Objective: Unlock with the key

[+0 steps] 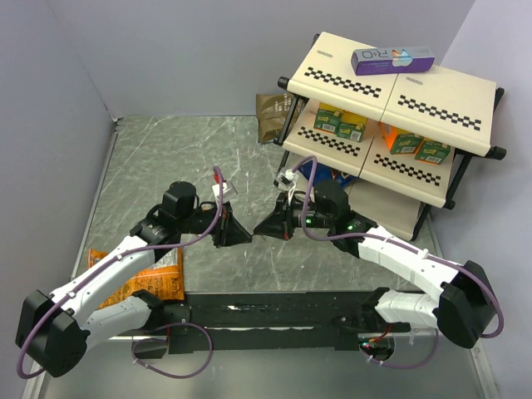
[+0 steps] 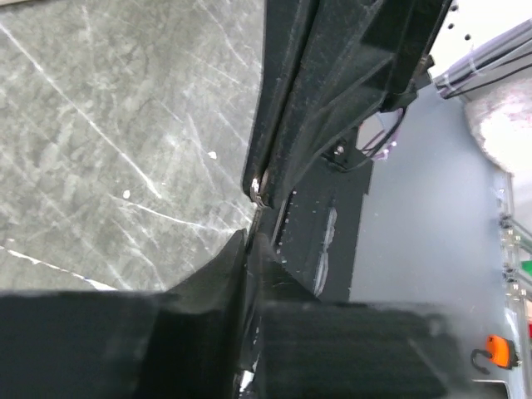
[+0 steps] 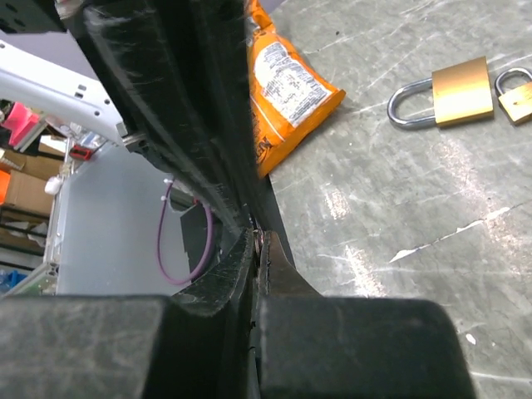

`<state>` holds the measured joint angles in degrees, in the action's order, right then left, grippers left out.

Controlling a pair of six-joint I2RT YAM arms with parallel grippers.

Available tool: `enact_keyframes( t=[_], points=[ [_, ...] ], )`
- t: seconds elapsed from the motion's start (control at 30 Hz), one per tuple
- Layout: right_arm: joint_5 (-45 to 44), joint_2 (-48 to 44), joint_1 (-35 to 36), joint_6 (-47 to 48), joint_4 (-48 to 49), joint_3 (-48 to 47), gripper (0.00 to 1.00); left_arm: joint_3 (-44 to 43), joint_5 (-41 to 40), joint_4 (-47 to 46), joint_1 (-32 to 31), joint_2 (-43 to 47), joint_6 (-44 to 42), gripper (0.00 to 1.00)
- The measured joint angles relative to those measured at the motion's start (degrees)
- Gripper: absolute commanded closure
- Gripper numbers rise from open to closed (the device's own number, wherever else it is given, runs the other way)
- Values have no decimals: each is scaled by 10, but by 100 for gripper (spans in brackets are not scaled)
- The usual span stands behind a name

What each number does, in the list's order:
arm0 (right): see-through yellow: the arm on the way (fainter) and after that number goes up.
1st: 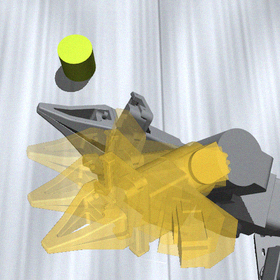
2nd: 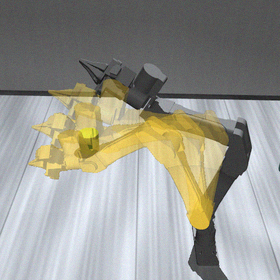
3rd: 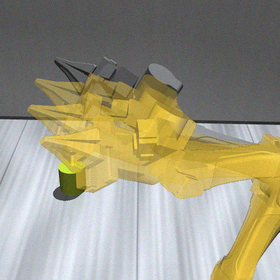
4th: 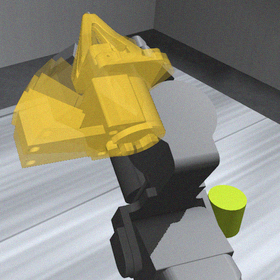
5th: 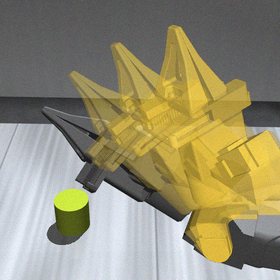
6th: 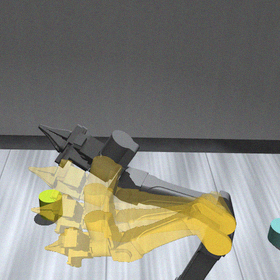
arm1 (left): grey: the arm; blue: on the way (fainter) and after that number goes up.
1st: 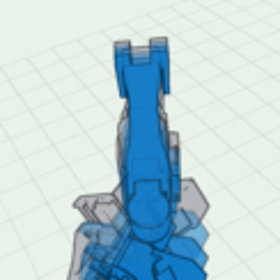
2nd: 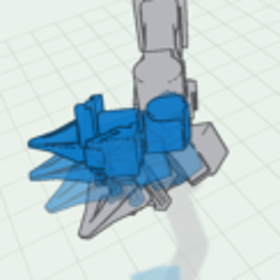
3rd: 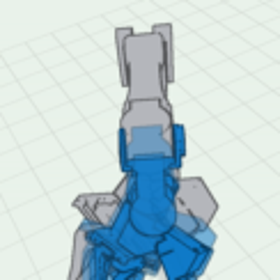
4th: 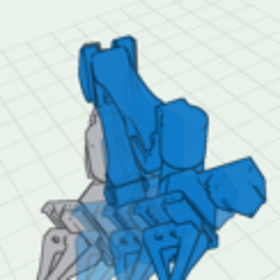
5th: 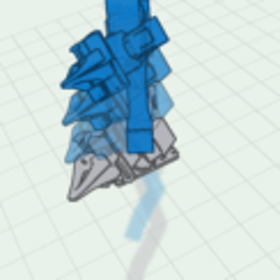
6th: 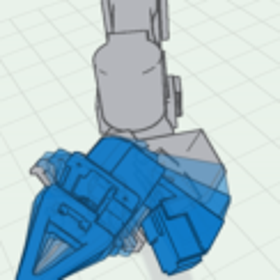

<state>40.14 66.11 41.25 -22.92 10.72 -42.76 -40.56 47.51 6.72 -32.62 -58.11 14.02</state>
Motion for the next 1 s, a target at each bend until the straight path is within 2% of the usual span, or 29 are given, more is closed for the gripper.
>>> enact_keyframes(
  t=[0.03, 0.1, 0.13, 0.3, 0.37, 0.5, 0.53, 0.73, 0.9, 1.0],
  points=[
    [1, 0, 0, 1, 0, 1, 100, 0, -3, 1, 0, 0, -2, 34],
    [0, 0, 2, 7, 0, 2, 100, -2, -9, 1, 0, 0, 0, 16],
    [-1, 0, 3, 12, 0, 3, 100, -5, -13, 2, 0, 0, 0, 14],
    [-34, -6, 16, 45, -16, 4, 100, -11, -58, -3, 0, 10, 40, 14],
    [-68, -20, 28, 66, -34, 4, 100, -7, -90, -19, 0, 19, 99, 15],
    [-136, -62, 57, 112, -59, 4, 100, 6, -136, -59, 0, 29, 226, 27],
    [-153, -74, 64, 123, -60, 5, 100, 12, -147, -77, 0, 29, 282, 28],
    [-243, -137, 102, 177, -52, 29, 100, 47, -162, -156, 0, 27, 470, 27],
    [-316, -171, 153, 219, -29, 59, 100, 60, -164, -185, -2, 17, 565, 24],
    [-382, -177, 196, 254, -21, 68, 100, 75, -167, -207, -5, 17, 607, 26]
  ],
)
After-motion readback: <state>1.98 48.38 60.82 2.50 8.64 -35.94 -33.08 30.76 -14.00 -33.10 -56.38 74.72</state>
